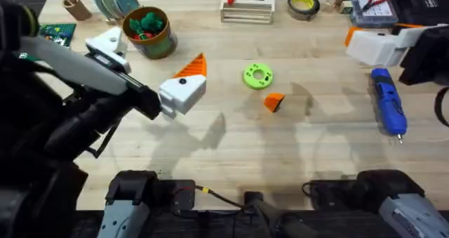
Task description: Pick up the gripper from the table and insert it into the empty holder that is missing its gripper. Then pick up a screw, insert it into the mounting hole, and use the screwdriver to tighten it. Finally, clean up the table by picking up the vegetable and placing it into the bucket.
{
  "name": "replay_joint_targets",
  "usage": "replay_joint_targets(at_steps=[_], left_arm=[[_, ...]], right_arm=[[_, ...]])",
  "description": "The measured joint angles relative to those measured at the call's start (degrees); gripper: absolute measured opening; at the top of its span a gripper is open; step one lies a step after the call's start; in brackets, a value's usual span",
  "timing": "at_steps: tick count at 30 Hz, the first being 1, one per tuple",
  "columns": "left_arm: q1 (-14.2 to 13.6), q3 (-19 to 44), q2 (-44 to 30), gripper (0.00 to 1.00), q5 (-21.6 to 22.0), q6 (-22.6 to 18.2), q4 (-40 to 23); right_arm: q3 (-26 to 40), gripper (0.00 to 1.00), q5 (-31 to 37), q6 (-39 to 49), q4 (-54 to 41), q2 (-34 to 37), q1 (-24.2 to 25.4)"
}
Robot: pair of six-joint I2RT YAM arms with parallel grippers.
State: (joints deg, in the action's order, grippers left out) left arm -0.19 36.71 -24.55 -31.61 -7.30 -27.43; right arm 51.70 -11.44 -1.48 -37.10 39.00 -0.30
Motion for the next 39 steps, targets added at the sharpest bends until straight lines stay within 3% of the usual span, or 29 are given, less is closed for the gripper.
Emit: replay_joint_targets(at_steps=[13, 26, 39], left_arm=[[0.0, -2.8, 12.5, 0.993, 6.6, -0.2, 0.7], [-0.1, -18.8, 24.2, 0.993, 7.5, -0.2, 16.2], [-3.1, -25.6, 24.5, 0.993, 7.5, -0.2, 25.2]], right_arm=[[0.0, 0.991, 0.0, 0.0, 0.0, 0.0, 0.0], [0.0, 0.991, 0.0, 0.0, 0.0, 0.0, 0.0], [0.0, 0.991, 0.0, 0.0, 0.0, 0.0, 0.0]])
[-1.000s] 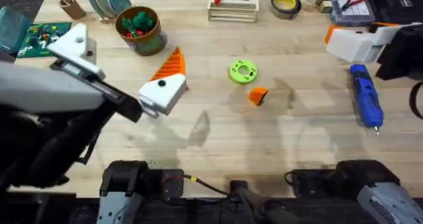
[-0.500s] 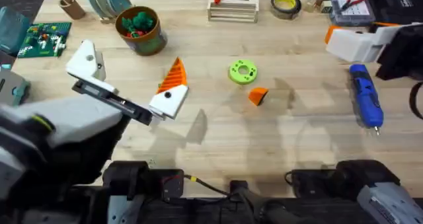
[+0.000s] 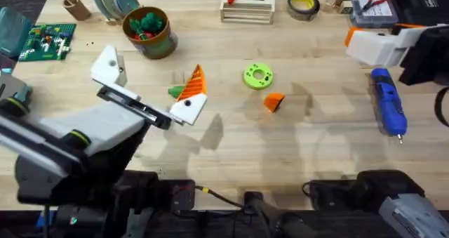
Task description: Pick up the gripper from the table and insert it into the empty holder that is missing its gripper. Then pick up a screw, insert it into the mounting hole, and use the screwdriver to tighten it. Finally, clean up the table by picking up the vegetable and placing it into the bucket.
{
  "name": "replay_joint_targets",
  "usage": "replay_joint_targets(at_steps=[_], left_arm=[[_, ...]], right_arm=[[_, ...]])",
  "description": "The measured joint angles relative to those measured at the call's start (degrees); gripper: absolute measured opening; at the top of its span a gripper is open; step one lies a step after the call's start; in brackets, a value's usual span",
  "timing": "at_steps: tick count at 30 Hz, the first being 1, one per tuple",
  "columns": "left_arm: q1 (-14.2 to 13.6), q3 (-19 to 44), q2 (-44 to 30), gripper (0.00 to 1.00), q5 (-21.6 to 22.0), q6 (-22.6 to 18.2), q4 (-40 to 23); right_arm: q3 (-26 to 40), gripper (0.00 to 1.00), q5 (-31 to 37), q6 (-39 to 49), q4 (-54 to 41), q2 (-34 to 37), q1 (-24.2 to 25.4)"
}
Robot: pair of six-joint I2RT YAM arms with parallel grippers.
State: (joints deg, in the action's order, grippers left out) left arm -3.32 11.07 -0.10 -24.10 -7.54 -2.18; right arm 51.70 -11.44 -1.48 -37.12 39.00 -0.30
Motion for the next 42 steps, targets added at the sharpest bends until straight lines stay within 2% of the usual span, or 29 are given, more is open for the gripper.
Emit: replay_joint_targets(at_steps=[11, 19, 25, 31, 37, 42], left_arm=[[-0.7, -4.1, 0.0, 0.992, 0.0, 0.0, 5.0], [-0.7, -9.4, 0.0, 0.993, -0.2, 0.0, 13.7], [-0.7, -10.8, 0.0, 0.993, -1.4, 0.0, 14.2], [-0.7, -10.8, 0.0, 0.993, -2.1, 0.0, 10.8], [-0.7, -10.8, 0.0, 0.994, -5.6, 0.0, -0.7], [-0.7, -10.7, -0.1, 0.993, -7.7, 0.0, -0.7]], right_arm=[[0.0, 0.991, 0.0, 0.0, 0.0, 0.0, 0.0], [0.0, 0.991, 0.0, 0.0, 0.0, 0.0, 0.0], [0.0, 0.990, 0.0, 0.0, 0.0, 0.0, 0.0], [0.0, 0.990, 0.0, 0.0, 0.0, 0.0, 0.0], [0.0, 0.991, 0.0, 0.0, 0.0, 0.0, 0.0], [0.0, 0.991, 0.0, 0.0, 0.0, 0.0, 0.0]])
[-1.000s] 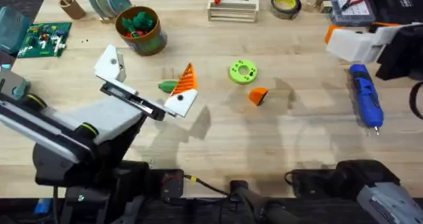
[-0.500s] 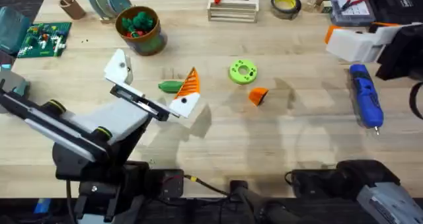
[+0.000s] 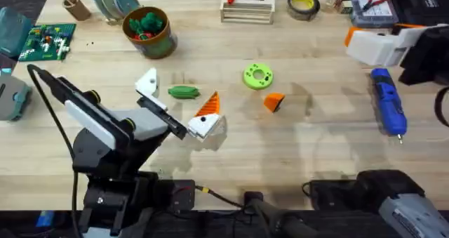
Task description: Pick up the gripper from the table and insert it into the empty holder that is missing its gripper. Then pick up a screw, insert it into the mounting hole, and use the screwdriver to tighten it. Finally, clean up the table by picking up the vegetable and placing it into the bucket.
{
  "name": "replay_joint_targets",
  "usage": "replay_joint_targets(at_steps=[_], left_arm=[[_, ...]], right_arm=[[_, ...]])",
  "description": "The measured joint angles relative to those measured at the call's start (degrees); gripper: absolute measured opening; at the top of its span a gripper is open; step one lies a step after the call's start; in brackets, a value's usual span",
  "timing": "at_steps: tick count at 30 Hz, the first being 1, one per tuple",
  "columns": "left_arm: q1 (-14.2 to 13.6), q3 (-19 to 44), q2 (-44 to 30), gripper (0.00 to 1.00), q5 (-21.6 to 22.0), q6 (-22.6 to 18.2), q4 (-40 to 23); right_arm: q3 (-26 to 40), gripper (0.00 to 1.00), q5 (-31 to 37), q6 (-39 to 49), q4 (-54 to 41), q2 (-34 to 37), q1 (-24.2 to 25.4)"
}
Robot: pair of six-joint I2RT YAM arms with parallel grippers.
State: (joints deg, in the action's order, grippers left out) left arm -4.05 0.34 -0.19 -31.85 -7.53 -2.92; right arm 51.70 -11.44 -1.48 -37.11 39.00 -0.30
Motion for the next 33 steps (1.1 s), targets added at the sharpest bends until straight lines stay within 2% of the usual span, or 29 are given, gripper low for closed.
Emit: replay_joint_targets(at_steps=[33], left_arm=[[0.0, 0.0, 0.0, 0.993, -0.8, 0.0, 0.0]], right_arm=[[0.0, 0.991, 0.0, 0.0, 0.0, 0.0, 0.0]])
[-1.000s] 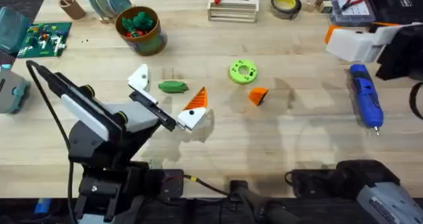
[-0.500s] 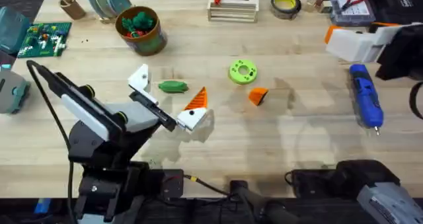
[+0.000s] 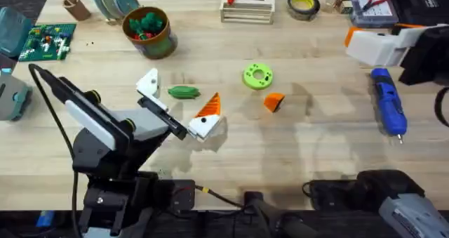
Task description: Pick up the gripper from the table and insert it into the empty holder that is missing its gripper. Then pick up a screw, insert it into the mounting hole, and use the screwdriver to tighten it. Finally, clean up the table by picking up the vegetable and placing it into the bucket.
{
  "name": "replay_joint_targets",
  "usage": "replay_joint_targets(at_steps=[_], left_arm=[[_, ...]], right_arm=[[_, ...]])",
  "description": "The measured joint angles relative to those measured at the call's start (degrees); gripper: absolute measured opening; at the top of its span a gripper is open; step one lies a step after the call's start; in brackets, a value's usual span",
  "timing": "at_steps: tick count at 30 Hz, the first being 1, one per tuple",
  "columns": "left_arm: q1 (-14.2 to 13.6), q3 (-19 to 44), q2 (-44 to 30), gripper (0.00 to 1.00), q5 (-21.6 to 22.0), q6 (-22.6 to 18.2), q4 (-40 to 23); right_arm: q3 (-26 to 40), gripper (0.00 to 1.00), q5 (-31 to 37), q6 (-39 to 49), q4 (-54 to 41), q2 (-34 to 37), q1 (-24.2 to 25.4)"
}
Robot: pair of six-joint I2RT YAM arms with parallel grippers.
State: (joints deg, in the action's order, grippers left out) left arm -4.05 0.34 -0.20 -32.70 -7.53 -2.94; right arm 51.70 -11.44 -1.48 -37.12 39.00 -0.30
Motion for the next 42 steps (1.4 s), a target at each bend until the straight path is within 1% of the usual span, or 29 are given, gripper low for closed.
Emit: replay_joint_targets(at_steps=[23, 27, 31, 37, 42], left_arm=[[0.0, 0.0, 0.0, 0.993, -0.6, 0.0, 0.0], [0.0, 0.0, 0.0, 0.993, -1.3, 0.0, 0.0], [0.0, 0.0, 0.0, 0.993, -4.1, 0.0, -0.1], [0.0, 0.0, 0.0, 0.993, -11.2, 0.0, -0.7], [0.0, 0.0, 0.0, 0.993, -15.9, 0.0, -1.1]], right_arm=[[0.0, 0.991, 0.0, 0.0, 0.0, 0.0, 0.0], [0.0, 0.991, 0.0, 0.0, 0.0, 0.0, 0.0], [0.0, 0.991, 0.0, 0.0, 0.0, 0.0, 0.0], [0.0, 0.991, 0.0, 0.0, 0.0, 0.0, 0.0], [0.0, 0.991, 0.0, 0.0, 0.0, 0.0, 0.0]])
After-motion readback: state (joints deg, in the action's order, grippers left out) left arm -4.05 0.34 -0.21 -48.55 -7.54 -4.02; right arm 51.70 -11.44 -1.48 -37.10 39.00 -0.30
